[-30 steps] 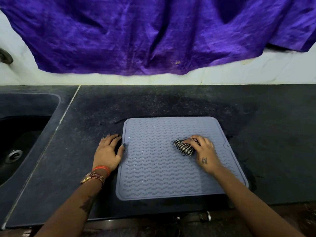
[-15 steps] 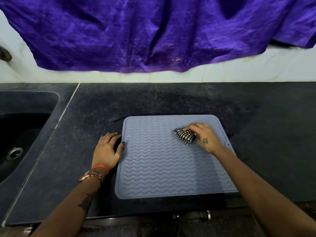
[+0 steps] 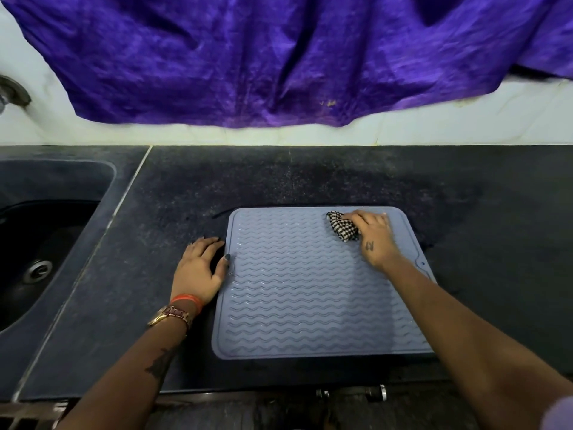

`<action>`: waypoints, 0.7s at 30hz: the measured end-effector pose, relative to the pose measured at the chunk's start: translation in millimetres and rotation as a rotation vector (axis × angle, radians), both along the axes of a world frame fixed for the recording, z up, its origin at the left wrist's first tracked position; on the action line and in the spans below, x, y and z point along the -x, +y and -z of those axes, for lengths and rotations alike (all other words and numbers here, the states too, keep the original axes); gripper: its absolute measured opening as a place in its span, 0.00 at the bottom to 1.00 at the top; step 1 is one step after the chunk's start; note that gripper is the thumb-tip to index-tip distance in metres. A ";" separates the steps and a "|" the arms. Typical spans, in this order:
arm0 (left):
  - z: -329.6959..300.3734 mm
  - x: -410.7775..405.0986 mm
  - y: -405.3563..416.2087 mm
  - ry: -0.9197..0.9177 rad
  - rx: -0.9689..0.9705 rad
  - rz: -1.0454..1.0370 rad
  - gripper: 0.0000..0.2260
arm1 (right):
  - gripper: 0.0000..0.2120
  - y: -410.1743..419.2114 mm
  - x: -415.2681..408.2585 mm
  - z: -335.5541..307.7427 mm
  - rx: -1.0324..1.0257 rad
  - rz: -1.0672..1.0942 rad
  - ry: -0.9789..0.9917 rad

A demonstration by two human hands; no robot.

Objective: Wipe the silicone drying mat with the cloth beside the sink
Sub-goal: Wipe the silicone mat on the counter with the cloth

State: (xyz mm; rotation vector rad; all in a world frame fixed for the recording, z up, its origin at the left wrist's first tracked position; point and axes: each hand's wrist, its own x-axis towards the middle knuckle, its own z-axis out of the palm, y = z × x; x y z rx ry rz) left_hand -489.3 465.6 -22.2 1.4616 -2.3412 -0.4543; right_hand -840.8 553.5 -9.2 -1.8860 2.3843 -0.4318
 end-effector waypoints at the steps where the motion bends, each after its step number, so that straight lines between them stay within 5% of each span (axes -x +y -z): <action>1: -0.1 -0.5 0.1 -0.002 0.000 -0.001 0.25 | 0.28 -3.7 4.2 -4.4 -0.025 -0.035 -0.034; 5: 0.2 -0.5 0.6 -0.014 0.012 0.003 0.27 | 0.21 -11.6 24.8 -21.4 -0.009 -0.106 -0.103; 10: 0.5 0.0 -0.7 -0.014 0.003 0.002 0.28 | 0.31 -4.3 16.5 -0.7 -0.041 0.034 0.061; 16: 1.3 0.0 -0.2 -0.013 0.008 0.002 0.27 | 0.23 -17.2 47.6 -17.0 -0.056 -0.037 0.026; 21: 1.9 -0.1 -1.4 0.011 0.010 -0.009 0.31 | 0.31 -12.6 51.1 -0.4 -0.140 0.007 0.104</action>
